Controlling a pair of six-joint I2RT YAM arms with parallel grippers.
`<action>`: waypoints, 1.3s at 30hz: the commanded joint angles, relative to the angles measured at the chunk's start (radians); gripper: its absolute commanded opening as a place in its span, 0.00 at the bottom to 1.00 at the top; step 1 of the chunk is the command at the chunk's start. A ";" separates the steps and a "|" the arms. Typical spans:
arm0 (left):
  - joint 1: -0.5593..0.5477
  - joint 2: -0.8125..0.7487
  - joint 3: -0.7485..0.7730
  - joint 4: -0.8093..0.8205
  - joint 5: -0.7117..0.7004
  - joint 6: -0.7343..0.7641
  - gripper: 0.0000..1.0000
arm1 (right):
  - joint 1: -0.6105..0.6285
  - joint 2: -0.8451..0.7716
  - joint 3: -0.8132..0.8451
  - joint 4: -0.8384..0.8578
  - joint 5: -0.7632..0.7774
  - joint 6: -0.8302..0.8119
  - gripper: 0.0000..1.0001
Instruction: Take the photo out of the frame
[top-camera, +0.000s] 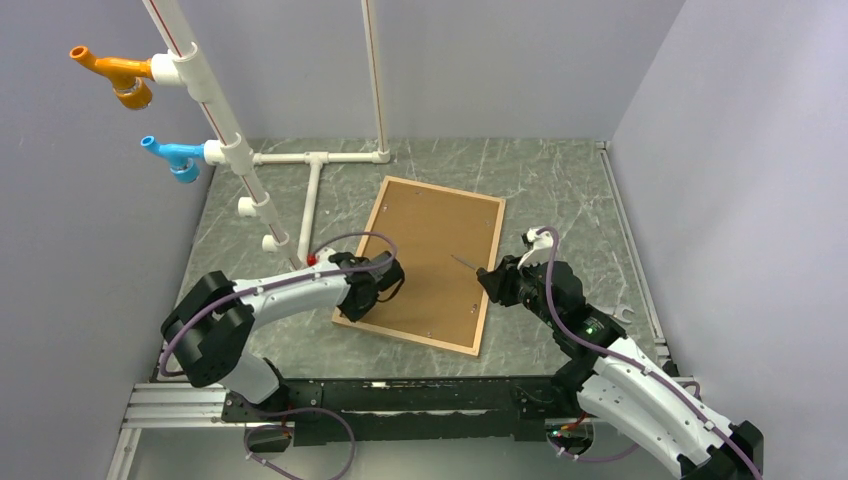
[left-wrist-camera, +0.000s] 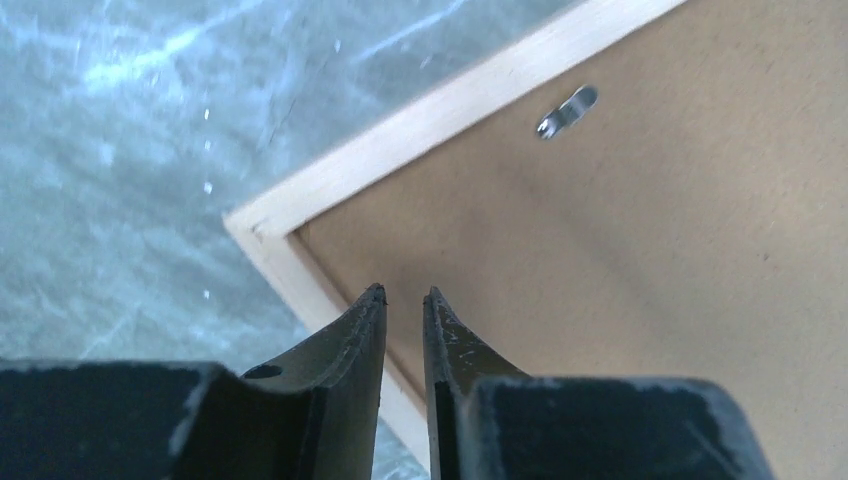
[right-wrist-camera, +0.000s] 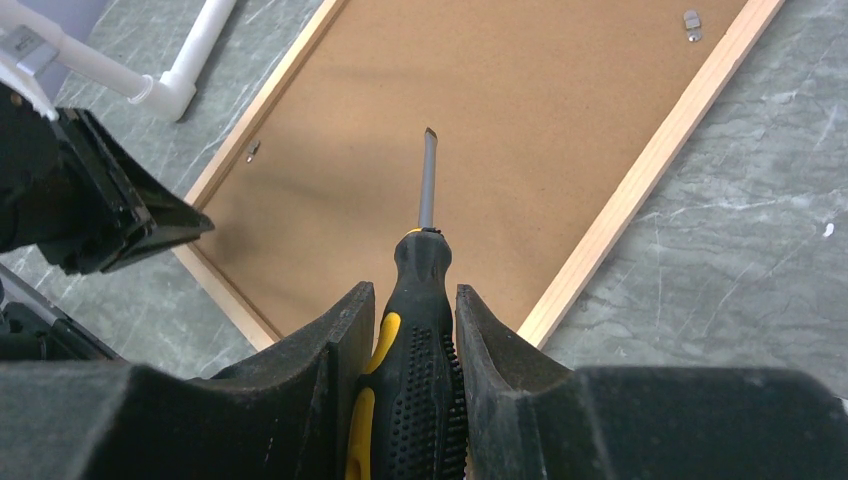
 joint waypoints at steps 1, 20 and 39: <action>0.065 0.012 0.011 0.095 -0.037 0.209 0.25 | 0.002 -0.009 0.018 0.035 -0.014 0.004 0.00; 0.032 -0.135 -0.001 0.005 0.333 -0.084 0.84 | 0.002 0.014 0.007 0.059 -0.036 0.010 0.00; 0.026 -0.045 -0.130 0.128 0.413 -0.404 0.60 | 0.002 -0.021 0.002 0.026 -0.037 0.012 0.00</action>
